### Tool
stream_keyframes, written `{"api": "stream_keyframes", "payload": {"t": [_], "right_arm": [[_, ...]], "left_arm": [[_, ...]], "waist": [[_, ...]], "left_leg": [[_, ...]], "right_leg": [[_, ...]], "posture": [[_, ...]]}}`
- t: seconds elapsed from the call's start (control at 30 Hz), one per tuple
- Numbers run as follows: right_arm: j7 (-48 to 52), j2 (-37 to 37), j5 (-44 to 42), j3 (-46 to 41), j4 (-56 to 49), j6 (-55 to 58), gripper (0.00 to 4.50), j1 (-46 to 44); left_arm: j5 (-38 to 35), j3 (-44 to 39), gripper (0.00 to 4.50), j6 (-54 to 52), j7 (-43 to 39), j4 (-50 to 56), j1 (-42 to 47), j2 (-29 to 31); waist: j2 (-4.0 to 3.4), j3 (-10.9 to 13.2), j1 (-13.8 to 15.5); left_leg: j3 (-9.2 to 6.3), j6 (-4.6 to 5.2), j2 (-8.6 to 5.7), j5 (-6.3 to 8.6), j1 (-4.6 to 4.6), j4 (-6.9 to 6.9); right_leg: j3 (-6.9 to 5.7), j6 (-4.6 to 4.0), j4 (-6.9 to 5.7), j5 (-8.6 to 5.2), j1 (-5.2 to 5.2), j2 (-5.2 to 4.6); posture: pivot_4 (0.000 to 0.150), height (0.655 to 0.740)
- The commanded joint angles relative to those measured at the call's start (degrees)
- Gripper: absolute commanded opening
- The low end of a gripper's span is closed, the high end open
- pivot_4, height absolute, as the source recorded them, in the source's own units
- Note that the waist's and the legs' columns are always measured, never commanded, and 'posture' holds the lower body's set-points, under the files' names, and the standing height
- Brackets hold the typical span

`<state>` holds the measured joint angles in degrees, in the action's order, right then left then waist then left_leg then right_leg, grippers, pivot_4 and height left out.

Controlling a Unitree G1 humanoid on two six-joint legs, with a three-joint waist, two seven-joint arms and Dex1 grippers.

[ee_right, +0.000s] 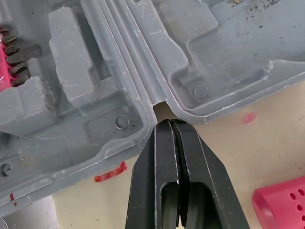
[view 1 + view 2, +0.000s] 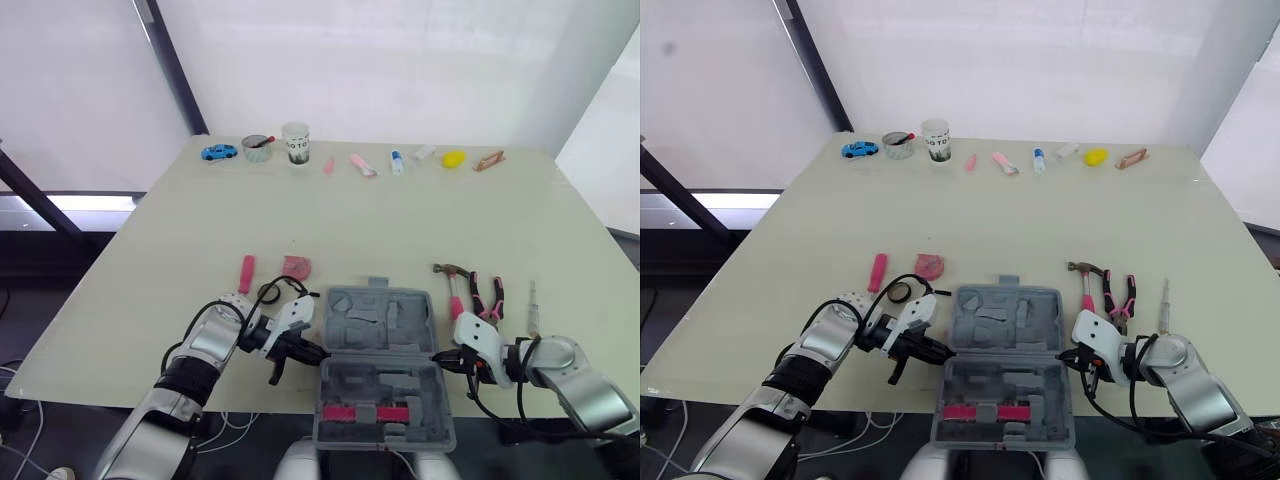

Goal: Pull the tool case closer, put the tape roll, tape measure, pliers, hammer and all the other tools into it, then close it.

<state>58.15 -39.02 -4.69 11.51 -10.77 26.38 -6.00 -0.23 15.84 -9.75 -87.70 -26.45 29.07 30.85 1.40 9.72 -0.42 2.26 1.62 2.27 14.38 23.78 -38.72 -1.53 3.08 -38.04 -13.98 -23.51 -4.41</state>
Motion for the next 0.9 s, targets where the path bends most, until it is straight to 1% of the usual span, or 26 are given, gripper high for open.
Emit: {"api": "stream_keyframes", "payload": {"t": [0.03, 0.53, 0.9], "right_arm": [[0.8, 0.0, -1.4, 1.3, -2.4, -0.1, 0.01, 0.3], [1.4, -2.1, -2.9, 1.1, -3.9, 2.2, 0.01, 1.0], [0.9, -3.4, -3.2, -0.1, -3.4, 2.3, 0.01, 0.9]], "left_arm": [[-1.2, 1.4, 0.08, -0.1, -0.2, 1.3, -0.4, -0.8], [-0.8, 1.8, 0.08, 0.9, 0.8, -0.1, 0.1, -2.3], [-0.3, 1.7, 0.08, 2.1, 1.2, -1.8, 0.7, -2.3]], "waist": [[0.00, 0.0, 0.0], [-0.01, 0.0, 0.8], [-0.02, 0.0, 1.2]], "left_leg": [[0.00, 0.00, 0.00, 0.00, 0.00, 0.00], [0.00, 0.00, 0.00, 0.00, 0.00, -0.06], [0.00, 0.00, 0.00, 0.00, 0.00, -0.07]], "right_leg": [[0.00, 0.00, 0.00, 0.00, 0.00, 0.00], [-0.01, 0.00, -0.01, 0.00, 0.02, -0.01], [-0.02, 0.00, 0.00, 0.00, 0.04, 0.00]], "posture": [[0.150, 0.7400], [0.150, 0.7400], [0.150, 0.7400]]}}
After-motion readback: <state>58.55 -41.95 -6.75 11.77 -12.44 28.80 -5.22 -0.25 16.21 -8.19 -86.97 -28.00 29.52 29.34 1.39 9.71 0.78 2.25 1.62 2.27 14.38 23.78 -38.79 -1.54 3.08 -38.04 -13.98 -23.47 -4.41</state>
